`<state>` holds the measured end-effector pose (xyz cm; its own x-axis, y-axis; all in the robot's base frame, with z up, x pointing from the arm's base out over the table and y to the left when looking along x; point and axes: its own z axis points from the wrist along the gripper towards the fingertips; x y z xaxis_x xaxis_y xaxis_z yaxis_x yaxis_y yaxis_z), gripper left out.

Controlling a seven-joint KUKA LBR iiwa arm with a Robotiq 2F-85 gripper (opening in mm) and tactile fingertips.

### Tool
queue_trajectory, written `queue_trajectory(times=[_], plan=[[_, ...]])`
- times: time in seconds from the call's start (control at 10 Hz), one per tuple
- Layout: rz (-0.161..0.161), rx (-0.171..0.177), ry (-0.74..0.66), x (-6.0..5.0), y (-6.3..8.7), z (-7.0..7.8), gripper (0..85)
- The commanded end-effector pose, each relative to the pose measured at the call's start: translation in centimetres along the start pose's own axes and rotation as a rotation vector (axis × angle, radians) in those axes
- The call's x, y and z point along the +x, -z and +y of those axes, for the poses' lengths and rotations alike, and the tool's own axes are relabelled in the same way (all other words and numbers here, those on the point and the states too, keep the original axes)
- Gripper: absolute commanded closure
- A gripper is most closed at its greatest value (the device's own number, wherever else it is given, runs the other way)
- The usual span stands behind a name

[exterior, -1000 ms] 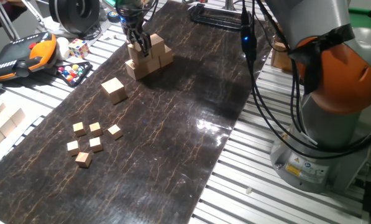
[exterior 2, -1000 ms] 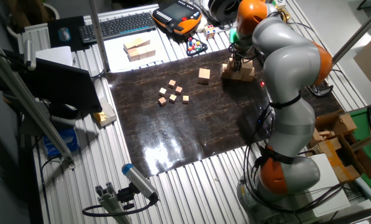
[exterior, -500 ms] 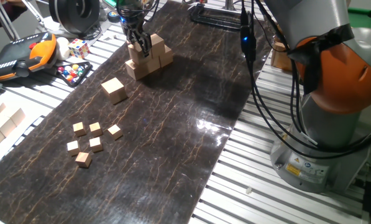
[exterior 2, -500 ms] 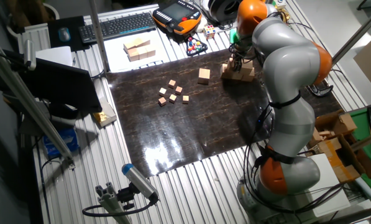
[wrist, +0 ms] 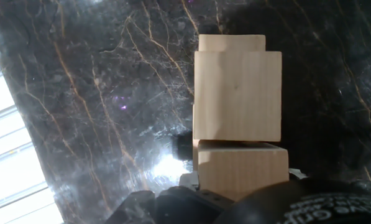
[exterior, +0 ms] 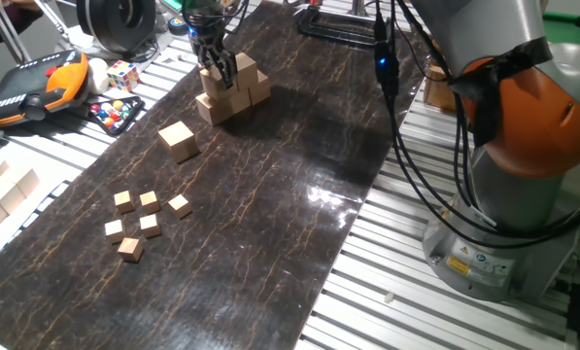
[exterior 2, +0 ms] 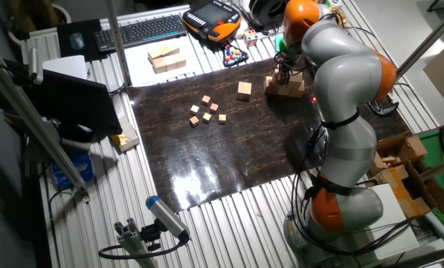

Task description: Stack the blocks into a pyramid shape

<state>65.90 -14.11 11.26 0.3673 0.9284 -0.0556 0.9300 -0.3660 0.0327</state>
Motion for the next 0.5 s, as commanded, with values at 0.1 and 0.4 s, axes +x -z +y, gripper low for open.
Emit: queue_trajectory(times=[0.1, 0.4], plan=[[0.001, 0.001, 0.002, -0.08, -0.08, 0.04, 84.3], [0.001, -0.001, 0.010, -0.30, -0.25, 0.20, 84.3]])
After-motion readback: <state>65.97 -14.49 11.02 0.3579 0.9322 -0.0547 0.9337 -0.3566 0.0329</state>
